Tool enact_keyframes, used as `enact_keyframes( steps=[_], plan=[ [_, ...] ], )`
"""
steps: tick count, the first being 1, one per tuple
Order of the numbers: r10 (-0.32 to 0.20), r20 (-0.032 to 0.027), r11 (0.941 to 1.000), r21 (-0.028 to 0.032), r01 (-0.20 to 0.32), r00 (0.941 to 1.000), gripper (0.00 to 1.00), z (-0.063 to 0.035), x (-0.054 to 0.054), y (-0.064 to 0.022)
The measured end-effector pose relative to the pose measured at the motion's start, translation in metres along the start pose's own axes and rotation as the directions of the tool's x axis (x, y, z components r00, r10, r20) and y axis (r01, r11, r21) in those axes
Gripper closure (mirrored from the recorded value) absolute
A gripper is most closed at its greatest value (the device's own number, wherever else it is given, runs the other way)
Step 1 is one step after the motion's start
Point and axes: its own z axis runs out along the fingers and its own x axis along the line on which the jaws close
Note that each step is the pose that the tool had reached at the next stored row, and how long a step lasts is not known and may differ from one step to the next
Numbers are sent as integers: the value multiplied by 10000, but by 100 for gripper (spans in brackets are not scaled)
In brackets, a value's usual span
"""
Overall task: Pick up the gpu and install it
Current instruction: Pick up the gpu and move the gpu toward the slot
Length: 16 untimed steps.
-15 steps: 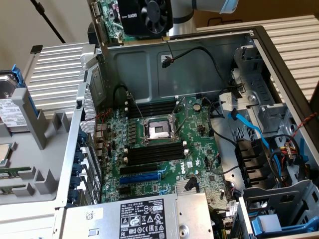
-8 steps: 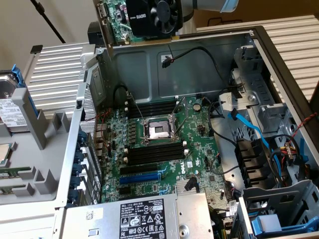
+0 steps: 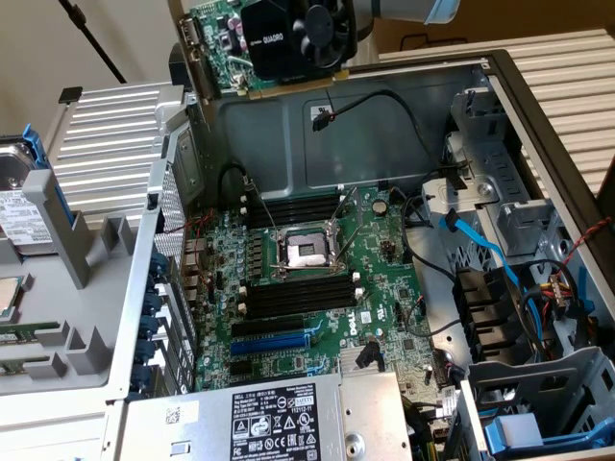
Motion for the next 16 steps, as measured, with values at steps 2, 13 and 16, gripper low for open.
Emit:
enact_keyframes(
  steps=[2,13,16],
  plan=[
    [-318,-113,9995,30,318,9994,74,2,0,0],
    [-1301,-576,9914,-208,1291,9898,74,-5,-24,-48],
    [-1634,-677,9865,-213,1623,9842,74,-8,-32,-64]
  ],
)
